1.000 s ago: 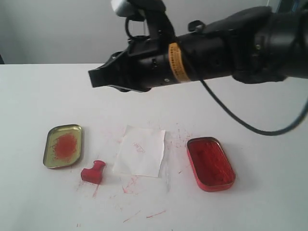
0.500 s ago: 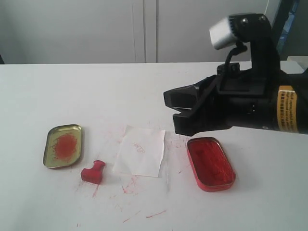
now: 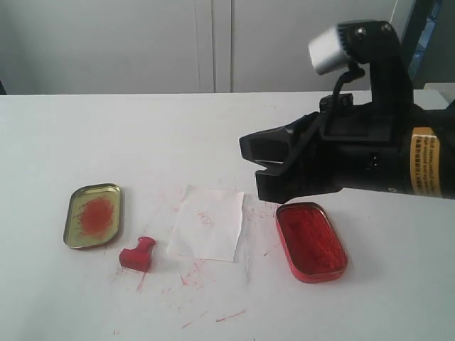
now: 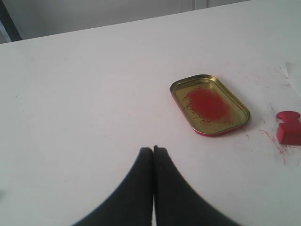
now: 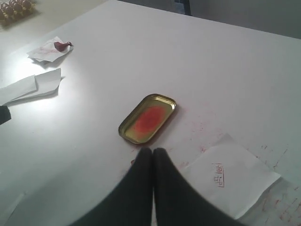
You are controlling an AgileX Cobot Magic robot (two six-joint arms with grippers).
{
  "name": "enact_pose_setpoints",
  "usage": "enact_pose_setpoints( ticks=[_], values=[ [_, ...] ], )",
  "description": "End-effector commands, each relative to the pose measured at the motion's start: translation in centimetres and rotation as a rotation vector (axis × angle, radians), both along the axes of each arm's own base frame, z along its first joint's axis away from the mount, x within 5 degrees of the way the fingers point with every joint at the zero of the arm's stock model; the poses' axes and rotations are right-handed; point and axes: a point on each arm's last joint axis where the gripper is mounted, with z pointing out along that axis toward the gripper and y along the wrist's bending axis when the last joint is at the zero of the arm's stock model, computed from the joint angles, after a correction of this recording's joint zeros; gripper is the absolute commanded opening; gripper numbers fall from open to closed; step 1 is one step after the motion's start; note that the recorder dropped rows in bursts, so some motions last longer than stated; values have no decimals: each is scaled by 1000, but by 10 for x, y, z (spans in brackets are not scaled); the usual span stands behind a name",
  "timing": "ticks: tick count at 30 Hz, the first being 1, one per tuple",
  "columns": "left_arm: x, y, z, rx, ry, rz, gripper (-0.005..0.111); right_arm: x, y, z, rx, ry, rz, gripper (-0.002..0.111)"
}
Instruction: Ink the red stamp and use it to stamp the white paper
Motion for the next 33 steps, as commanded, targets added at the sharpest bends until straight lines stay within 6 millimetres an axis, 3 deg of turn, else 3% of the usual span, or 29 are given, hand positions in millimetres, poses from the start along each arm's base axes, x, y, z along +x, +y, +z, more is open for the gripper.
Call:
enact_pose_setpoints(
  ticks=[1,9,15,22,33],
  values=[
    [0,0,0,-4,-1,-7,0,-12,-7,14,27,-62,6,0],
    [0,0,0,-4,-1,-7,0,-73,-49,73,185,-343,-34,0],
    [0,0,0,-4,-1,-7,0,-108,-82,96,243,-527,-160,0],
    [0,0,0,-4,-1,-7,0,-125,-89,102,271,-592,-176,0],
    [0,0,0,-4,-1,-7,0,-126,-89,101,271,-590,-168,0]
  ],
)
